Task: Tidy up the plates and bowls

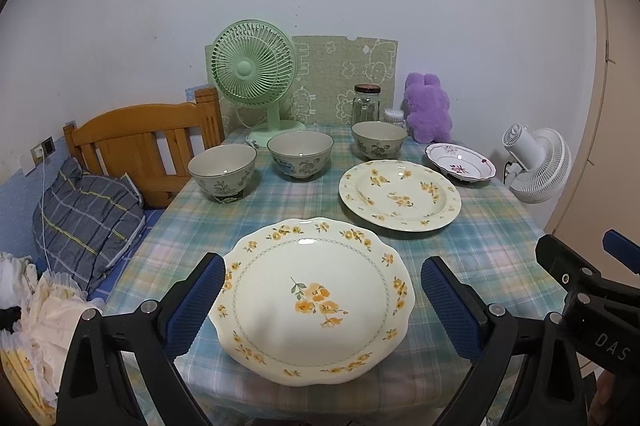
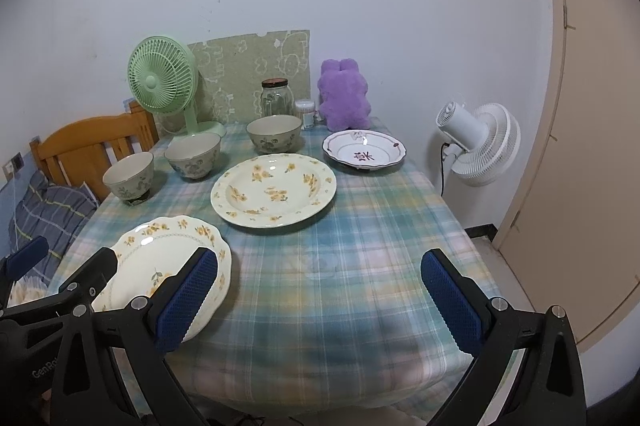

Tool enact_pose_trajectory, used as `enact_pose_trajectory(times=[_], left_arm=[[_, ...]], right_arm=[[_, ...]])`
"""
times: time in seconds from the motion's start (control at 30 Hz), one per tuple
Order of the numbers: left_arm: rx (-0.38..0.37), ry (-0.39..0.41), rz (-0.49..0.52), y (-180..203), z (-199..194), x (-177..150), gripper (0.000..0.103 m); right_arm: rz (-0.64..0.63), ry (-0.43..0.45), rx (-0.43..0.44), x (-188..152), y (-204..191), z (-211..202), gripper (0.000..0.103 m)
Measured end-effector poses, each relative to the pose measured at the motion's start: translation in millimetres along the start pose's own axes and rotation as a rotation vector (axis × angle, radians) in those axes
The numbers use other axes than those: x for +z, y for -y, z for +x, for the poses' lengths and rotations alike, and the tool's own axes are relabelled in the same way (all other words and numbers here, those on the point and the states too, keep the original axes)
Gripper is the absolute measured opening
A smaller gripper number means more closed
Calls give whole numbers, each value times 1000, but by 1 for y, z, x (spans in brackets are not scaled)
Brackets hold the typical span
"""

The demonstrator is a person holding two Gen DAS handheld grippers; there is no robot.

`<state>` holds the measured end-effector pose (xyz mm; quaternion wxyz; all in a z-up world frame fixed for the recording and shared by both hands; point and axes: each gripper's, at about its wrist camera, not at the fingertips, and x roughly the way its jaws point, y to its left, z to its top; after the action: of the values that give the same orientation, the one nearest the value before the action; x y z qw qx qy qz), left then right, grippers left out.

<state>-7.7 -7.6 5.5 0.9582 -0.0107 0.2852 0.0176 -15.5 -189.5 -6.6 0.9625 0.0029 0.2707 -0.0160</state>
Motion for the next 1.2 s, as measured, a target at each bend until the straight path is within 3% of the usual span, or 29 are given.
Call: enact_pose_trajectory(times=[1.2], left_arm=[[-1,-4,12,13,-5,-8,99]], right_arm=[[22,-8,0,-7,13,-3,103]])
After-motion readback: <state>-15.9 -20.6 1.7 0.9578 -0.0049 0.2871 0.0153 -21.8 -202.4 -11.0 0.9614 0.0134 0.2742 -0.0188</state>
